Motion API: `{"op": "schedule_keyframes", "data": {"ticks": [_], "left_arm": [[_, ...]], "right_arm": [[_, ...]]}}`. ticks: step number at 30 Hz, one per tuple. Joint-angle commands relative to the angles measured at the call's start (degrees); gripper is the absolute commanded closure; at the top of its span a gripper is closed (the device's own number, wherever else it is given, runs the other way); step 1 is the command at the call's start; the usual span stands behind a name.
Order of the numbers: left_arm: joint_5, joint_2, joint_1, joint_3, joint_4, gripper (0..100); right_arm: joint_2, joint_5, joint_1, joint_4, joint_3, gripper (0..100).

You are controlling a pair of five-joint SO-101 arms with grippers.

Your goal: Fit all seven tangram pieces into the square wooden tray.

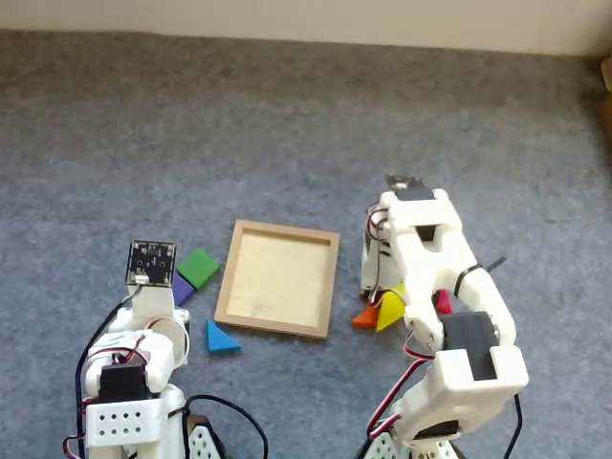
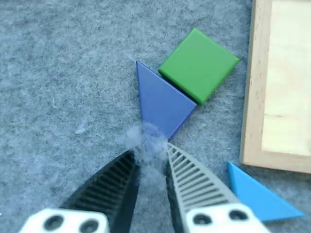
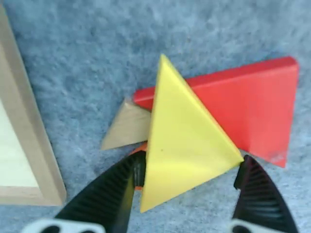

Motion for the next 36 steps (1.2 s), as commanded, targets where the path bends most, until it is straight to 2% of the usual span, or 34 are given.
{"op": "schedule_keyframes", "data": {"ticks": [1, 10, 14, 21, 36], "left_arm": [[-0.2, -0.5, 0.6, 1.5, -0.8, 92], [-0.2, -0.5, 0.6, 1.5, -0.8, 92], [-0.2, -0.5, 0.6, 1.5, -0.8, 92], [-0.2, -0.5, 0.6, 1.5, -0.8, 92], [-0.2, -0.5, 0.6, 1.5, -0.8, 92]], "right_arm": [[-4.4, 1.1, -0.6, 1.4, 0.2, 73.5], [-16.7, 1.1, -4.5, 1.9, 0.6, 73.6], [-16.8, 1.1, -4.3, 1.9, 0.5, 75.2], [-16.7, 1.3, -0.7, 1.8, 0.6, 66.6], [-16.7, 7.6, -0.9, -6.3, 8.8, 66.6]]}}
